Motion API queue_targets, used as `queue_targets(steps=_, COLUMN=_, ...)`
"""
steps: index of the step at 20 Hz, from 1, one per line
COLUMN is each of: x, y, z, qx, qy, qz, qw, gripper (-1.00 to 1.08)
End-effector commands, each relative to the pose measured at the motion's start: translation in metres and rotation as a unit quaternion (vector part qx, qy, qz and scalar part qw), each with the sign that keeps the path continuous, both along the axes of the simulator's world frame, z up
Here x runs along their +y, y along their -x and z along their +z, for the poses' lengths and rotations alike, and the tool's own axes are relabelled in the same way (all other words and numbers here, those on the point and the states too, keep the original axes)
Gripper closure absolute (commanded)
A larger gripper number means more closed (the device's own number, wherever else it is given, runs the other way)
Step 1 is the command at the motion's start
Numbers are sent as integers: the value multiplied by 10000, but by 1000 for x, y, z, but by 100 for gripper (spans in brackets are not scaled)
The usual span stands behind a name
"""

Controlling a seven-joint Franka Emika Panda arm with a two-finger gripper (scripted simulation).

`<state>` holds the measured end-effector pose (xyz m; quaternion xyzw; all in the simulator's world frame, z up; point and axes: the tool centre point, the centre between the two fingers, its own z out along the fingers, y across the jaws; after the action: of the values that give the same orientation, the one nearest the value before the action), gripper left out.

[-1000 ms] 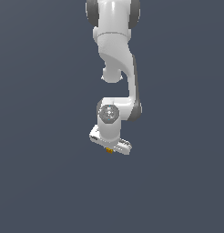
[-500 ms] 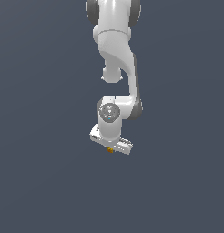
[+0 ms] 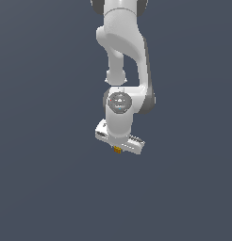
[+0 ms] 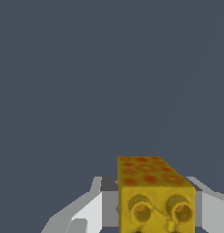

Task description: Pick up the object and move it to a goal position.

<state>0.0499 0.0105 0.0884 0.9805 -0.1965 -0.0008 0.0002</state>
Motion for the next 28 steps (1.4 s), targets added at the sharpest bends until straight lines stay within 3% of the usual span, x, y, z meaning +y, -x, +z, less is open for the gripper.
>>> queue_targets(steps=1, x=7, y=0, z=25, qx=-8, qy=-1, qz=2, qw=10000, gripper=108)
queue_targets(steps=20, x=70, y=-5, z=240, qx=-7, qy=5, qz=-2, qw=10000, gripper=108)
queue_targets(steps=28, x=88, y=-9, z=298, qx=-8, qy=2, qz=0, qw=10000, gripper=108)
